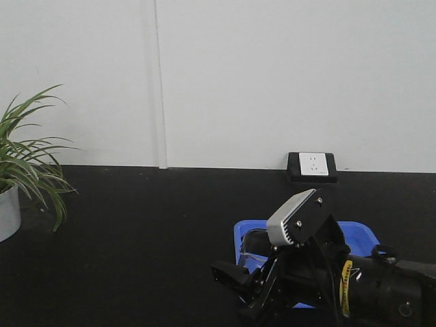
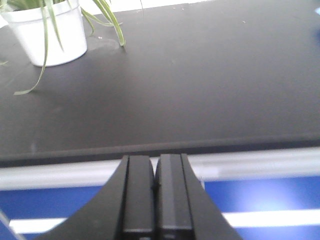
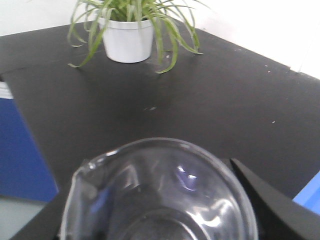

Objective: Move beaker to silver tray on left bench
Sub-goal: 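Drive the base to the bench with the silver tray, holding the beaker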

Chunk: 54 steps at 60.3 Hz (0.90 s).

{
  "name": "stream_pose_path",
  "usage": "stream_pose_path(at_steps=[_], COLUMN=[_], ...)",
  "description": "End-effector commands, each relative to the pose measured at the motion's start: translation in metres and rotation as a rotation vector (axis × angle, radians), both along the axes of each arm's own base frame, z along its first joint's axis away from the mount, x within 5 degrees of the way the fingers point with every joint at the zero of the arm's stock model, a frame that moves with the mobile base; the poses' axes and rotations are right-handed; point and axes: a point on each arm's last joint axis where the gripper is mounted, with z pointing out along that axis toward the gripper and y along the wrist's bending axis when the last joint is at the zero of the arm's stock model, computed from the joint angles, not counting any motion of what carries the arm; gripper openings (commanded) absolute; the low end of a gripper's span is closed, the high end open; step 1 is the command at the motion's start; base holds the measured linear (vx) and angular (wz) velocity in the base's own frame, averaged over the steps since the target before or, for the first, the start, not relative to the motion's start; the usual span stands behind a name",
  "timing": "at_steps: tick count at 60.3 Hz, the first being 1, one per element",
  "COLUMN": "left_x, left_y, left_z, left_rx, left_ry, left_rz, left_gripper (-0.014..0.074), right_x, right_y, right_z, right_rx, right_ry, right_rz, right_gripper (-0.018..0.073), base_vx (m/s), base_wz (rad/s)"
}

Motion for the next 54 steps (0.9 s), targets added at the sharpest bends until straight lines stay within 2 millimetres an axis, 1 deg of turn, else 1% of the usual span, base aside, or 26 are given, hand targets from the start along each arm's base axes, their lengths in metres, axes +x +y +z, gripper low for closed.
stream_pose_path(at_steps=[1, 54], left_x=[0.0017, 0.0017], left_y=[-0.0008, -0.0008], left_z=[0.0004, 0.0004], left_rx=[-0.005, -0.005], left_ry=[-0.064, -0.064], left_rz=[-0.009, -0.009], left_gripper=[0.0001, 0.0001], right_x=[-0.0035, -0.0035], right_y=[-0.0002, -0.0001], right_z=[0.0218, 0.0219], right_rx=[0.066, 0.067], right_ry=[-0.047, -0.047], right_rz=[0.009, 0.010], right_gripper=[-0.0011, -0.0011], base_vx=[-0.32, -0.37], base_wz=[-0.03, -0.03])
